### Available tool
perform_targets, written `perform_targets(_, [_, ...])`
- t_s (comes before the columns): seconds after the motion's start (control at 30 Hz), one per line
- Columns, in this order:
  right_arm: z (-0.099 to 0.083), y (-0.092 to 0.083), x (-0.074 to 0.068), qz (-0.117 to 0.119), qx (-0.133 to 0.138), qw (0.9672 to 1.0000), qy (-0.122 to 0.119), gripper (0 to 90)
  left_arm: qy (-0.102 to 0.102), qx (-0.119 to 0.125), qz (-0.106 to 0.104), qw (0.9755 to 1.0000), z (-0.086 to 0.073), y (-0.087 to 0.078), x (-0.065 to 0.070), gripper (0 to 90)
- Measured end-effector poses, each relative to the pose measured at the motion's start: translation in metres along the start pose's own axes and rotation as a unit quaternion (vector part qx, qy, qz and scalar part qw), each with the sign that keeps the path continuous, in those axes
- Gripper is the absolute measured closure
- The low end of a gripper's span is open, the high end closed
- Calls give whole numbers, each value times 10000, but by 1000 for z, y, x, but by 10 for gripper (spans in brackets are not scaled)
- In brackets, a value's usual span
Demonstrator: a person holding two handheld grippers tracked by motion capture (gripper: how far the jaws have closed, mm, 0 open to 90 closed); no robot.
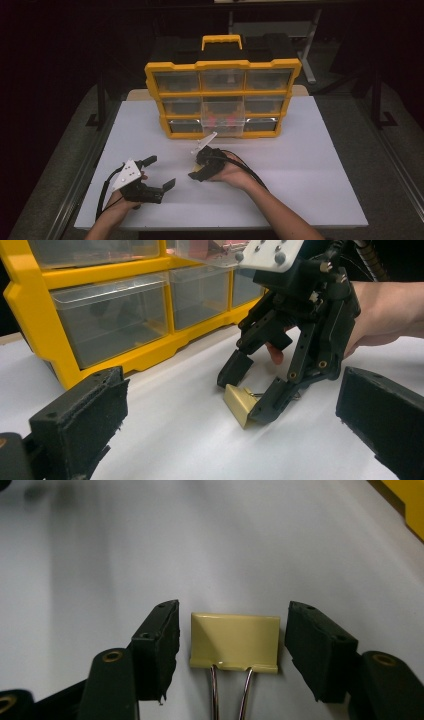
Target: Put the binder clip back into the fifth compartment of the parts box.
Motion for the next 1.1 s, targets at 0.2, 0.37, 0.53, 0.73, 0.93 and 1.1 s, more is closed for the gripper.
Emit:
perform_targets(0.2, [-1,6,-4,-155,-17,9997,-202,444,5,9,-8,10000,0,0,1,0])
perform_targets(0.37, [-2,5,-2,-239,-9,9995,-227,473,19,-3,-8,10000,0,0,0,0])
perform_targets(0.53, [-2,5,-2,-260,-11,9994,-244,486,23,-11,-6,10000,0,1,0,0])
perform_targets(0.73, [-3,2,-3,-169,-33,9996,-219,488,27,-40,-13,10000,-1,0,0,0])
perform_targets(0.93, [-3,-6,-3,-167,-10,9997,-195,488,-5,-4,-6,10000,0,0,0,0])
perform_targets(1.1, [-7,-18,1,-184,45,9998,-110,488,-7,-16,-10,10000,0,-1,0,0])
Point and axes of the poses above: each handheld gripper's, and its own axes: y roughly forward along the jaws, z roughly out of its top, x roughly to its right, the point moved 8 cm from there along y, roughly forward along the jaws, and after that the axes turned 5 degrees about y, right-handed, at the moved point
